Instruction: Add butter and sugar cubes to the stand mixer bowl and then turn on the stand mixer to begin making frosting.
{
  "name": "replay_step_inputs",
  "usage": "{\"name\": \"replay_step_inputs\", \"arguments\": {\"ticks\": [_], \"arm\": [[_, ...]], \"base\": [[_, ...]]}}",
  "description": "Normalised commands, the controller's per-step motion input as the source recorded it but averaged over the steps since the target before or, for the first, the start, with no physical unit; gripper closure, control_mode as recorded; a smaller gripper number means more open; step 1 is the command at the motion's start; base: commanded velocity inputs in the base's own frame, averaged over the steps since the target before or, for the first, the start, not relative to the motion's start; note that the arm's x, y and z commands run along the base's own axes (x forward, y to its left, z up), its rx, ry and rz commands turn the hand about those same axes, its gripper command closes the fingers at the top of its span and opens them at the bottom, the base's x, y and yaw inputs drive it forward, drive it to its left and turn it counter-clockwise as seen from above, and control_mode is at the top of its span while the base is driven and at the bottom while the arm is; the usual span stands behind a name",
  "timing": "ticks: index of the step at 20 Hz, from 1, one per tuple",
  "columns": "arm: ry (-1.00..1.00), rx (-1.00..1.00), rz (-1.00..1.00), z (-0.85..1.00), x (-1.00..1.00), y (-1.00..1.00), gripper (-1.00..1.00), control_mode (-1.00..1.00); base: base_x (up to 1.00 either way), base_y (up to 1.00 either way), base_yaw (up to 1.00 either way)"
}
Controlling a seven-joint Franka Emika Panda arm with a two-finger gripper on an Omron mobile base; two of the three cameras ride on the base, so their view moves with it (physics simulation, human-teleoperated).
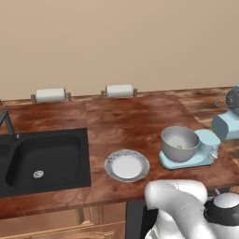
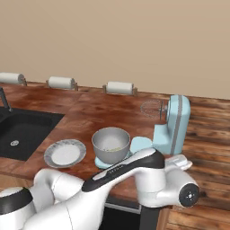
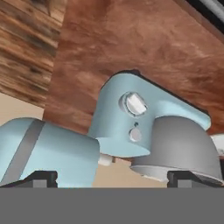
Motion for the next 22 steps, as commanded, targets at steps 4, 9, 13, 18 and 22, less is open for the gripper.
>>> {"name": "replay_step_inputs", "arguments": {"ticks": [4, 9, 13, 18, 22], "arm": [[-0.05, 0.21, 0.13, -0.01, 0.61, -0.72, -1.00, -1.00], [-0.06, 0.22, 0.10, 0.00, 0.41, -0.78, -1.00, -1.00], [-0.08, 0.20, 0.08, 0.00, 0.29, -0.71, -1.00, -1.00], [-0.07, 0.15, 0.06, 0.00, 0.23, -0.41, -1.00, -1.00], [-0.05, 0.11, 0.06, 0.00, 0.25, -0.16, -1.00, -1.00]], "base": [[0.00, 0.00, 0.00], [0.00, 0.00, 0.00], [0.00, 0.00, 0.00], [0.00, 0.00, 0.00], [0.00, 0.00, 0.00]]}}
